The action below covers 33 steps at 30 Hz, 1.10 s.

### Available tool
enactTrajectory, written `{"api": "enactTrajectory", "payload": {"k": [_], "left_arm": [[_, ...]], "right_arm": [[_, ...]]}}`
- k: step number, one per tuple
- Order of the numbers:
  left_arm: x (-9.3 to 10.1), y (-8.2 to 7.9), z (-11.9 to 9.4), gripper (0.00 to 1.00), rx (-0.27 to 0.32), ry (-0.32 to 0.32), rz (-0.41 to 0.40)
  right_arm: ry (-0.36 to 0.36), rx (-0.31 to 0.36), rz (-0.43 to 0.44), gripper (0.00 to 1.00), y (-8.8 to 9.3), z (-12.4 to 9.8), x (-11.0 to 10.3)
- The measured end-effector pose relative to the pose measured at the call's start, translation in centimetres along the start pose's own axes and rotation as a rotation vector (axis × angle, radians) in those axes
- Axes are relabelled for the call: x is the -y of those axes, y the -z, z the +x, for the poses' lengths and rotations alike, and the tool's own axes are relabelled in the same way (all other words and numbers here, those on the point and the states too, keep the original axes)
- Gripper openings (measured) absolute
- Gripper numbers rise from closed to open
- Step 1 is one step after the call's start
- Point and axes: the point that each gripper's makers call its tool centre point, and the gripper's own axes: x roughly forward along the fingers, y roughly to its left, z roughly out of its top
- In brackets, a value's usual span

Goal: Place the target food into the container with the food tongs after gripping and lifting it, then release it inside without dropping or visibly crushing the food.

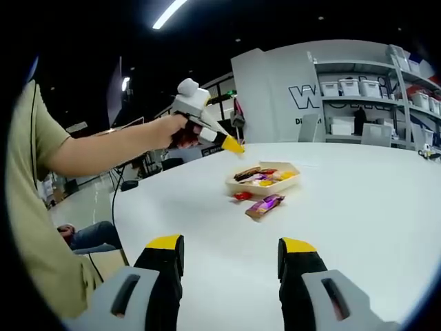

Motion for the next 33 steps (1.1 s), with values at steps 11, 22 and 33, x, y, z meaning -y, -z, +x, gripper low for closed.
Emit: {"api": "enactTrajectory", "payload": {"k": [11, 22, 33], "left_arm": [[2.4, 1.2, 0.0, 0.22, -0.011, 0.031, 0.027], [4.1, 4.2, 0.4, 0.23, -0.042, 0.045, 0.045], [4.6, 6.4, 1.6, 0.23, -0.077, 0.025, 0.099]], "right_arm": [[0.002, -0.004, 0.003, 0.52, 0.2, 0.0, 0.0], [-0.001, -0.009, 0.007, 0.52, 0.5, 0.2, 0.0], [-0.004, -0.013, 0.008, 0.52, 0.5, 0.5, 0.1]]}}
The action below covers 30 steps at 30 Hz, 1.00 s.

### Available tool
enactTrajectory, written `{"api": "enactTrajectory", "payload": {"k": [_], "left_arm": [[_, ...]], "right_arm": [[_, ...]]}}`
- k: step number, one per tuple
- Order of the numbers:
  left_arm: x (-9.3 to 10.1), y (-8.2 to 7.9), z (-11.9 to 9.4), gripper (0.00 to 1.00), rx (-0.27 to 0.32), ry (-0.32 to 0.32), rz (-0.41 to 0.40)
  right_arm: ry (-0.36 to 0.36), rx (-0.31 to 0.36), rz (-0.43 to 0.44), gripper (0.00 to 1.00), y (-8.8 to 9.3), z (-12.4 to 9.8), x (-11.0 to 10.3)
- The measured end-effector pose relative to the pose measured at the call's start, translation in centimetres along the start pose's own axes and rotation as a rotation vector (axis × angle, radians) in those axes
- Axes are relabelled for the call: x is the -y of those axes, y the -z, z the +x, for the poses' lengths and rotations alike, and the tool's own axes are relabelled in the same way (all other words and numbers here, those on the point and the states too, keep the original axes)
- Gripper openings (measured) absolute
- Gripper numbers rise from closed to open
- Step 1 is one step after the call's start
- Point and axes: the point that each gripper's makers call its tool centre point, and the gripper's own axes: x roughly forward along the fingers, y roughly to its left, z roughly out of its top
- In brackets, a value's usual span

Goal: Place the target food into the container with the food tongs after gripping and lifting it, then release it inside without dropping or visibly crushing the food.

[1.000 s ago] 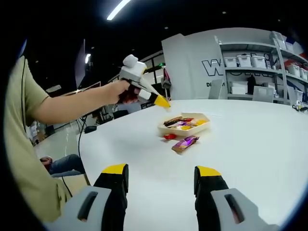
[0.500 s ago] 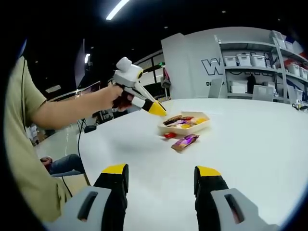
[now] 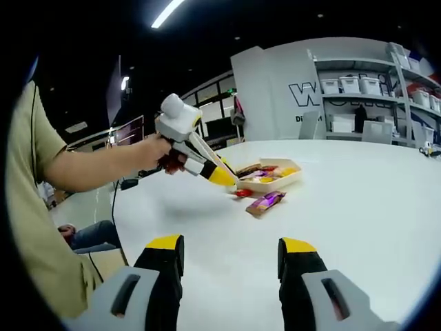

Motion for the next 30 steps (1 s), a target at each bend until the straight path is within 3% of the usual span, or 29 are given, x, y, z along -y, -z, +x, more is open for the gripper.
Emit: {"api": "enactTrajectory", "payload": {"k": [13, 30], "left_arm": [[-0.2, 1.0, 1.1, 0.24, -0.022, 0.002, -0.005], [-0.1, 1.8, 0.3, 0.24, -0.053, 0.016, -0.01]], "right_arm": [[0.001, -0.003, 0.001, 0.53, 0.1, 0.1, 0.2], [0.003, -0.006, 0.011, 0.53, 0.5, 0.1, 0.4]]}}
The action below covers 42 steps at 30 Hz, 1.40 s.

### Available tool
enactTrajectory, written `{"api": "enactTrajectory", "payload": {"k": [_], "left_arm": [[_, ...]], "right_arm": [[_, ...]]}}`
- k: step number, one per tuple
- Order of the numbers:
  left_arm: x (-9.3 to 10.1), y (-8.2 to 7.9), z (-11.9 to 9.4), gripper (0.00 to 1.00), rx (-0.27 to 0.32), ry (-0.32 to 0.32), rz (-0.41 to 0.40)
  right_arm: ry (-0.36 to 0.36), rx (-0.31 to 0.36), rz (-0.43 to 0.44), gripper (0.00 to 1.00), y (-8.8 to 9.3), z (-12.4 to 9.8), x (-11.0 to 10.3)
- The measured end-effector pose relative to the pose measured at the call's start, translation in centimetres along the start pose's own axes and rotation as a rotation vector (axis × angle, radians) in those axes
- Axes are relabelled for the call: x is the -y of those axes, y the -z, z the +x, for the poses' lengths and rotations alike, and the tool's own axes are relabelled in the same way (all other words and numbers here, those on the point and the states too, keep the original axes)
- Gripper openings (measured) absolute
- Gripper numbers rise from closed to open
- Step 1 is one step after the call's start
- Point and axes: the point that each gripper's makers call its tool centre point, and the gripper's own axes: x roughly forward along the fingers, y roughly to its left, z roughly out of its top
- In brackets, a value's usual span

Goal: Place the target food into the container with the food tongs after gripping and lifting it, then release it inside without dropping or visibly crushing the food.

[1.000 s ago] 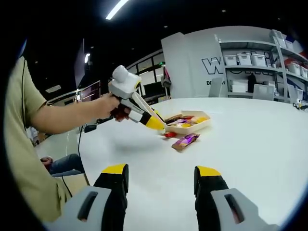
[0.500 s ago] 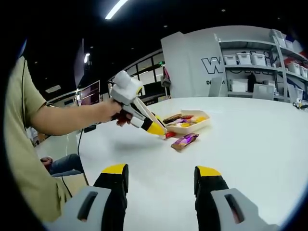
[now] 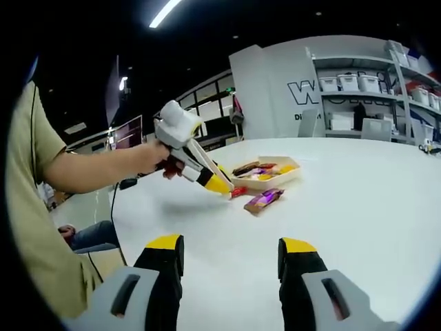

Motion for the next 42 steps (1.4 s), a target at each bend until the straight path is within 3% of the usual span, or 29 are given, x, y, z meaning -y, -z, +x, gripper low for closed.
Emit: {"api": "enactTrajectory", "payload": {"k": [9, 14, 22, 32, 37, 42], "left_arm": [[-0.3, -0.8, -0.1, 0.24, 0.029, -0.016, -0.024], [-0.2, 0.1, 0.6, 0.24, 0.003, -0.009, -0.033], [-0.2, 0.9, -0.4, 0.23, -0.025, 0.024, -0.016], [-1.3, 1.3, -1.5, 0.23, -0.035, 0.005, -0.018], [-1.8, 0.6, -1.7, 0.24, 0.0, -0.025, -0.044], [-1.2, 0.2, -1.1, 0.24, 0.006, -0.023, -0.033]], "right_arm": [[0.0, -0.001, 0.004, 0.53, 0.1, 0.0, 0.0], [-0.004, 0.005, 0.004, 0.53, -0.1, -0.1, -0.1], [-0.002, 0.005, 0.005, 0.53, 0.0, -0.2, -0.1], [-0.004, 0.006, 0.004, 0.53, 0.0, -0.2, -0.2], [-0.004, 0.006, 0.005, 0.53, 0.0, -0.2, -0.2], [-0.006, 0.006, 0.003, 0.53, 0.0, -0.1, -0.3]]}}
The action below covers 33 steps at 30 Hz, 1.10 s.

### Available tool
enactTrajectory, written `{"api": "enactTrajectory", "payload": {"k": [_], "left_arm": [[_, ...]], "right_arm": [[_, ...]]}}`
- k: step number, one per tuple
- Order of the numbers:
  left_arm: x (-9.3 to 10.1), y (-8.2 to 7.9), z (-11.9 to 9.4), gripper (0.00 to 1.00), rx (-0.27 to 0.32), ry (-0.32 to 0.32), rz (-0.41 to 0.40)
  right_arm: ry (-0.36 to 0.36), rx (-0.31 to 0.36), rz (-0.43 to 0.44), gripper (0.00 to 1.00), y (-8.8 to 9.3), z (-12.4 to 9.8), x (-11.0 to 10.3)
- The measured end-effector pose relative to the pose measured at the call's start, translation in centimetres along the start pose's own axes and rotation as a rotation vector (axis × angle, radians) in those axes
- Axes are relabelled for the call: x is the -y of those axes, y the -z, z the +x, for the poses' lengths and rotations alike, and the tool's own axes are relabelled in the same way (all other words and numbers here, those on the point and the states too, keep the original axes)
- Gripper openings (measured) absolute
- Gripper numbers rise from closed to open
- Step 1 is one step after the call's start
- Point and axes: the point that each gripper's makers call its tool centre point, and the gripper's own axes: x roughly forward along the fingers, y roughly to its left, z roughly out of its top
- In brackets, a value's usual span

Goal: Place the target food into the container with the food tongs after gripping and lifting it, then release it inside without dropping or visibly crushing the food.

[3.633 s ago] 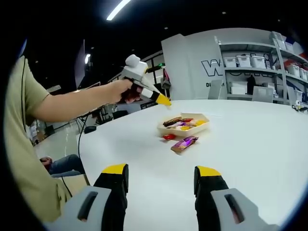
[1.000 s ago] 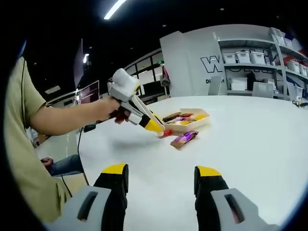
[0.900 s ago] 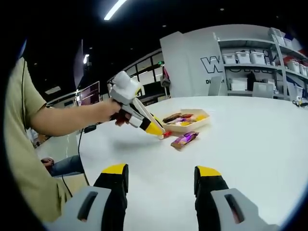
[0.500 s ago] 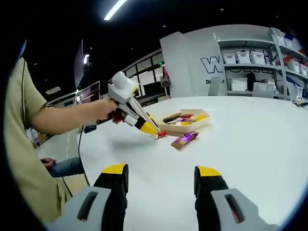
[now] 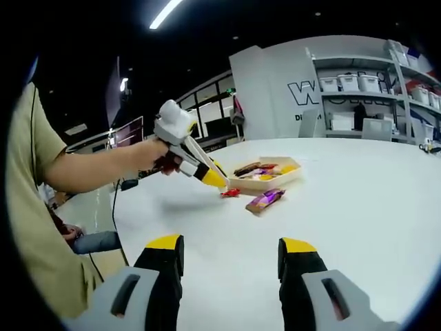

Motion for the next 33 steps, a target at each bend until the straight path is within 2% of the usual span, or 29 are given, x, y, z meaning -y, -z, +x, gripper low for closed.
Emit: {"api": "enactTrajectory", "payload": {"k": [8, 17, 28, 33], "left_arm": [[-0.7, 0.4, 0.9, 0.24, -0.014, -0.018, -0.004], [-0.1, 1.4, 1.3, 0.22, -0.036, 0.001, -0.014], [0.3, 1.4, 0.9, 0.2, -0.026, 0.018, -0.004], [0.4, 0.8, 0.2, 0.19, -0.011, 0.033, -0.011]], "right_arm": [[0.007, 0.003, -0.001, 0.53, -0.2, -0.3, 0.2], [0.004, 0.003, -0.003, 0.53, -0.2, -0.2, 0.2], [-0.001, 0.0, -0.004, 0.52, -0.3, 0.0, 0.1], [-0.003, -0.003, -0.003, 0.52, -0.2, 0.1, 0.0]]}}
